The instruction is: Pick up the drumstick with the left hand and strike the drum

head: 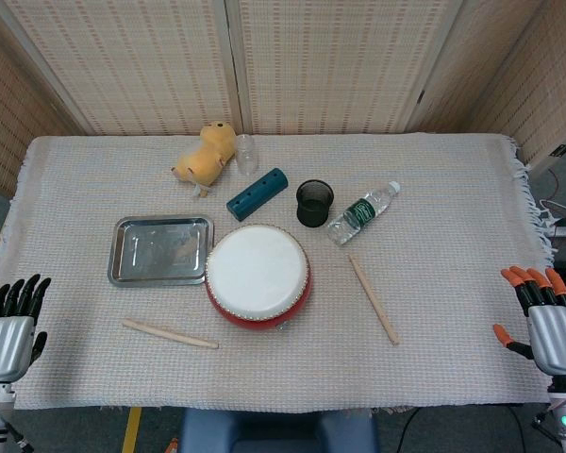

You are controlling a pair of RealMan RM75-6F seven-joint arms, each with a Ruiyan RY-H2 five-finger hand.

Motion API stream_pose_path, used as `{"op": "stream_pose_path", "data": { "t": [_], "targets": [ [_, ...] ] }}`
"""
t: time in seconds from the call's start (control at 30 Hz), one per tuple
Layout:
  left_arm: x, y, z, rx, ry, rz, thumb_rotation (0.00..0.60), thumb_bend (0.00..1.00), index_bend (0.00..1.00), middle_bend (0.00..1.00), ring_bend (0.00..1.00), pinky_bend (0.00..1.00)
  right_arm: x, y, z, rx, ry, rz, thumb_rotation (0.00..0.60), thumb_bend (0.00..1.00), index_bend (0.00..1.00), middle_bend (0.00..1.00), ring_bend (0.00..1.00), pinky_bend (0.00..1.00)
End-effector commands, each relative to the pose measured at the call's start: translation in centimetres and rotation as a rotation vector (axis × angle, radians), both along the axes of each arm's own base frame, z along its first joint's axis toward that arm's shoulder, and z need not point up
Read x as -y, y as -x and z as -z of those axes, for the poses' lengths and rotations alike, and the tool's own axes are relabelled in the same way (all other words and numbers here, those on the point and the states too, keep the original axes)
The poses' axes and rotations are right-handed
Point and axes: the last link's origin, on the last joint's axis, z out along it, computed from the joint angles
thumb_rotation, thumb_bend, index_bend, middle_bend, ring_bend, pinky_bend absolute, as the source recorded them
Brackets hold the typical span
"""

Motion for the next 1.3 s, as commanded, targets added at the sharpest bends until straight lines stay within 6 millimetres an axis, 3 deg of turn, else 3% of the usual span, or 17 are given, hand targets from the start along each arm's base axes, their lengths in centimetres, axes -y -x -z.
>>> {"op": "stream_pose_path", "data": {
  "t": [0.03, 0.37, 0.53, 0.7, 1.1, 1.3],
  "targets": [
    [0.1, 0.0, 0.1, 0.003, 0.005, 0.001, 0.600, 0.31, 0.05, 0.04, 0.01, 0.02, -0.1, 0.0, 0.0, 0.004, 0.001, -0.002, 0.600, 0.23, 0.15, 0.12, 0.00, 0.02],
    [0.4, -0.2, 0.0, 0.046, 0.023, 0.041, 0.600, 0.35, 0.12, 0.07, 0.05, 0.02, -0.7, -0.3, -0.8, 0.012, 0.038, -0.032, 0.600, 0.23, 0.15, 0.12, 0.00, 0.02],
    [-0.4, -1.2, 0.7, 0.092, 0.090, 0.109, 0.600, 0.37, 0.24, 0.11, 0.07, 0.03, -0.7, -0.5, -1.1, 0.010, 0.046, -0.052, 0.600, 0.23, 0.15, 0.12, 0.00, 0.02],
    [-1.8, -2.2, 2.6, 0.134, 0.220, 0.165, 0.600, 0.41, 0.28, 0.16, 0.10, 0.05, -0.8, -0.5, -1.3, 0.012, 0.051, -0.062, 0.600, 0.23, 0.15, 0.12, 0.00, 0.02],
    [-3.6, -5.0, 9.1, 0.119, 0.484, 0.222, 0.600, 0.45, 0.34, 0.17, 0.10, 0.05, -1.1, -0.3, -1.6, 0.018, 0.055, -0.063, 0.600, 0.23, 0.15, 0.12, 0.00, 0.02],
    [-3.6, -6.4, 11.6, 0.129, 0.519, 0.214, 0.600, 0.35, 0.36, 0.17, 0.10, 0.05, -1.1, 0.1, -1.8, 0.024, 0.059, -0.055, 0.600, 0.23, 0.15, 0.12, 0.00, 0.02]
  ]
}}
